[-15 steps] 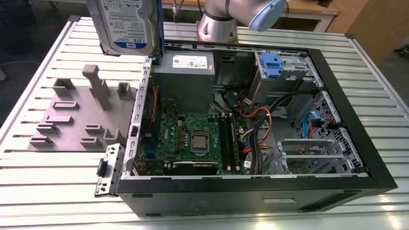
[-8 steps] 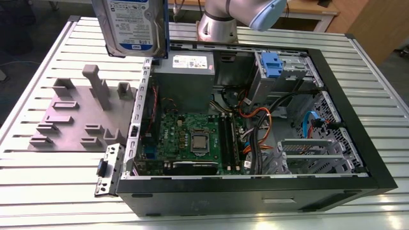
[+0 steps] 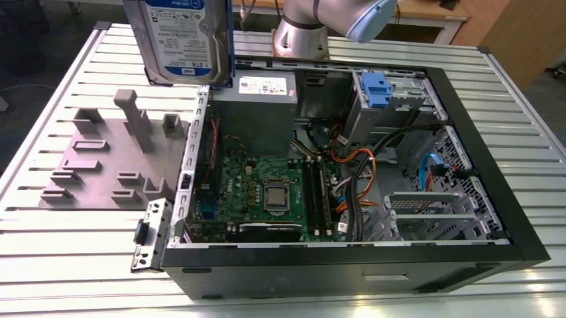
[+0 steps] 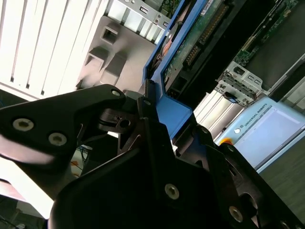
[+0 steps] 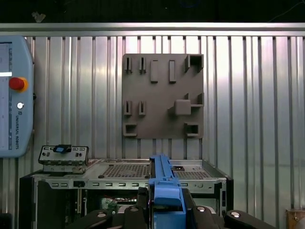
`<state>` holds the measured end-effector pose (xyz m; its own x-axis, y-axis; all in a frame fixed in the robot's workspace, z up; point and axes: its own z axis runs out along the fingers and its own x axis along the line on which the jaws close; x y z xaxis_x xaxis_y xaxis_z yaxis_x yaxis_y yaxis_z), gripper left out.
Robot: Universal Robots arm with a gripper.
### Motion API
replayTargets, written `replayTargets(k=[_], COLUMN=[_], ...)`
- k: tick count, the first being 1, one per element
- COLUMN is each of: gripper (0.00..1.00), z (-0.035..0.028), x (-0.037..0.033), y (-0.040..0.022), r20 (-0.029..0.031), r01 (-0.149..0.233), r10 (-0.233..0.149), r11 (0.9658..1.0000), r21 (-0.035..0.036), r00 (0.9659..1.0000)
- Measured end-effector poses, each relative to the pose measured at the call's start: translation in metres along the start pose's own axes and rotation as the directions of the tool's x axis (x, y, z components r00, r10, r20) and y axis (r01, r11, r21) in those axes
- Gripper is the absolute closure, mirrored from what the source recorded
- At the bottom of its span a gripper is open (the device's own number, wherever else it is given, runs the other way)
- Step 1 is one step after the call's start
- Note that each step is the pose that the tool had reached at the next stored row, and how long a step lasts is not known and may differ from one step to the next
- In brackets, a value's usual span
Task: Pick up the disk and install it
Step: 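Pick up the disk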
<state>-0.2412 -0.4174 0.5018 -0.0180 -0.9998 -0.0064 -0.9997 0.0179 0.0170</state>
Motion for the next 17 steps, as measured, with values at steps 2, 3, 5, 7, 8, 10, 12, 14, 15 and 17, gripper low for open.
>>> replayTargets(k=[2,3,5,7,8,10,12,14,15,17], gripper=[0.64,0.64,0.64,0.64,0.64,0.64,0.64,0.64,0.64,0.64], z=[0.0000,0.0000,0.0001,0.0004,0.0005,0.0007,0.0009,0.0010,0.0010,0.0010], x=[0.0000,0.0000,-0.0001,-0.0001,-0.0002,-0.0002,-0.0003,-0.0003,-0.0003,-0.0003], y=[-0.0030,-0.0052,-0.0103,-0.0144,-0.0165,-0.0209,-0.0240,-0.0244,-0.0244,-0.0247], r20=[-0.0002,-0.0003,-0.0003,-0.0002,-0.0003,-0.0003,-0.0002,-0.0002,-0.0002,-0.0002], r01=[0.000,0.000,0.000,0.000,0.000,0.000,0.000,0.000,0.000,0.000], r10=[0.000,0.000,0.000,0.000,0.000,0.000,0.000,0.000,0.000,0.000], r11=[1.0000,1.0000,1.0000,1.0000,1.0000,1.0000,1.0000,1.0000,1.0000,1.0000], r21=[-0.0001,-0.0001,0.0000,0.0000,0.0000,0.0000,0.0000,0.0000,-0.0001,0.0000], r00=[1.0000,1.0000,1.0000,1.0000,1.0000,1.0000,1.0000,1.0000,1.0000,1.0000])
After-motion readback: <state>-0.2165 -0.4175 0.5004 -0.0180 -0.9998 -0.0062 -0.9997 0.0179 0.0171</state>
